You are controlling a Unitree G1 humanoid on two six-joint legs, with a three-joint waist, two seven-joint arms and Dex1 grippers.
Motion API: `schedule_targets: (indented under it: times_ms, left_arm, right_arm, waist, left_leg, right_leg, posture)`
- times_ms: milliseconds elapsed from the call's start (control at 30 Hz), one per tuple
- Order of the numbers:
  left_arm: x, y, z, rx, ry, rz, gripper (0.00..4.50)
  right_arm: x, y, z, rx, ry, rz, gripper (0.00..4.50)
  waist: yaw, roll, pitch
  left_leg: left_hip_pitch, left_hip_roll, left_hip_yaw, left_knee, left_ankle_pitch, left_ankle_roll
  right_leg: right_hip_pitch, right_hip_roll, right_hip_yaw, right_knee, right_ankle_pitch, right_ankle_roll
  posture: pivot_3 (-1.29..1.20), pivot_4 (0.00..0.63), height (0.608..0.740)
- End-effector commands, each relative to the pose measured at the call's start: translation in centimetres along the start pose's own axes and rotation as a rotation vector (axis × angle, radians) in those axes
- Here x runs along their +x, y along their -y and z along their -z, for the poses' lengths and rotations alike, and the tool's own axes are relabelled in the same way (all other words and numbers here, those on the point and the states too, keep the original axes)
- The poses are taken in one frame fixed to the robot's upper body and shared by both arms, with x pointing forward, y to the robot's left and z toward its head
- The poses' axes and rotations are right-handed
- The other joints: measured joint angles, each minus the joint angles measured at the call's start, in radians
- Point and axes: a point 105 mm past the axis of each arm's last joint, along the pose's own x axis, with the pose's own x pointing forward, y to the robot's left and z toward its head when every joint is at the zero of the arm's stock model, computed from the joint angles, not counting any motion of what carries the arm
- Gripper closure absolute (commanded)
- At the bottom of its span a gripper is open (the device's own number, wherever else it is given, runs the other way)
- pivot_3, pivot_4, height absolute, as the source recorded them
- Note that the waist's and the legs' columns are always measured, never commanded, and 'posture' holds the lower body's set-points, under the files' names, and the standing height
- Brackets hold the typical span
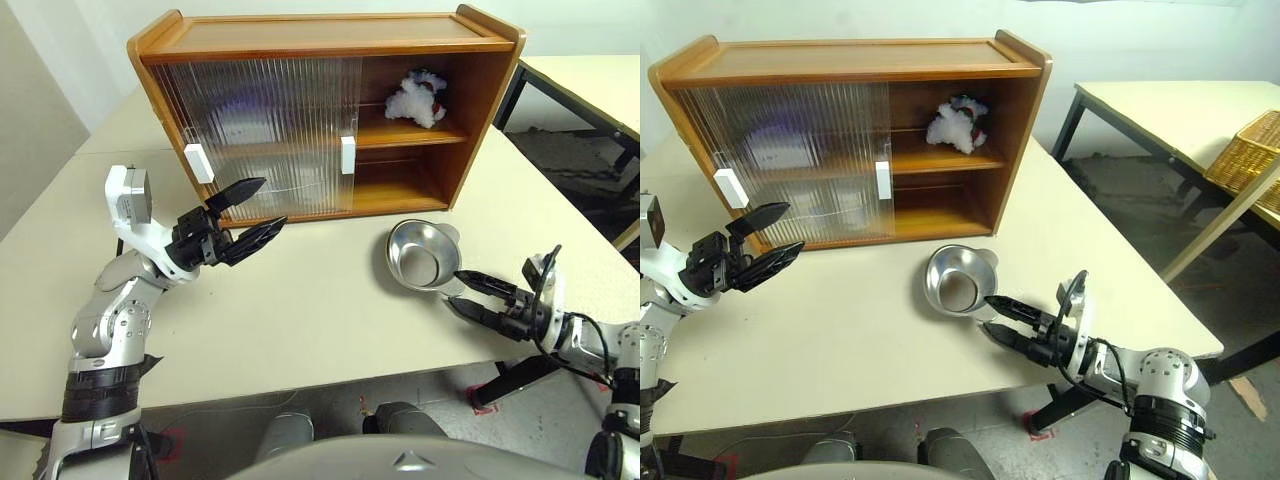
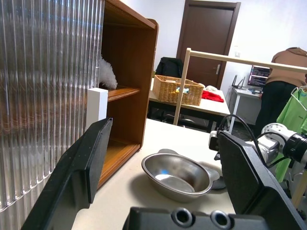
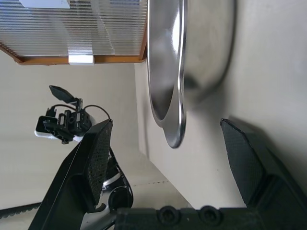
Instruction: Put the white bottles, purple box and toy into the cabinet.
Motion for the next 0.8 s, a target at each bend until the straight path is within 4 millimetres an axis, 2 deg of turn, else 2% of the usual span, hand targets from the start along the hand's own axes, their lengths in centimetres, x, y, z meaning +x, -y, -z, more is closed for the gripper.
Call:
schedule_targets:
  times_ms: [33,600,700,800]
  left_arm:
    - [-0.2,0.1,-0.2,0.014,-0.018,0.001,0.00]
    - [0.2,0.2,-0.1,0.012,-0.011,0.008,0.00]
    - [0.3,0.2,-0.1,0.010,-0.009,0.010,0.00]
    - [0.4,0.2,-0.1,0.009,-0.007,0.012,0.00]
  right_arm:
    - [0.9,-0.1,-0.2,0.001,-0.007,-0.011,0.01]
    - [1.0,-0.8,-0.5,-0.033,0.008,-0.020,0.01]
    - [1.0,-1.1,-0.5,-0.041,0.008,-0.021,0.55]
    - [1.2,-1.4,-0.8,-0.058,0.017,-0.018,1.64]
  waist:
    - [0.000,0.000,0.000]
    - [0.006,0.000,0.000]
    - [0.006,0.000,0.000]
    - [0.006,0.000,0.000]
  left_leg:
    - [0.000,0.000,0.000,0.000,0.000,0.000]
    - [0.000,0.000,0.000,0.001,0.000,0.000]
    - [0.001,0.000,0.000,0.001,0.000,0.000]
    - [0.001,0.000,0.000,0.001,0.000,0.000]
  right_leg:
    - [0.000,0.000,0.000,0.000,0.000,0.000]
    - [0.001,0.000,0.000,0.000,0.001,0.001]
    - [0.001,0.000,0.000,0.000,0.001,0.001]
    - [0.001,0.000,0.000,0.000,0.001,0.001]
  posture:
    - [-0.01,0.002,0.740]
    - [-0.02,0.002,0.740]
    - [-0.02,0.004,0.740]
    - [-0.02,0.003,0.740]
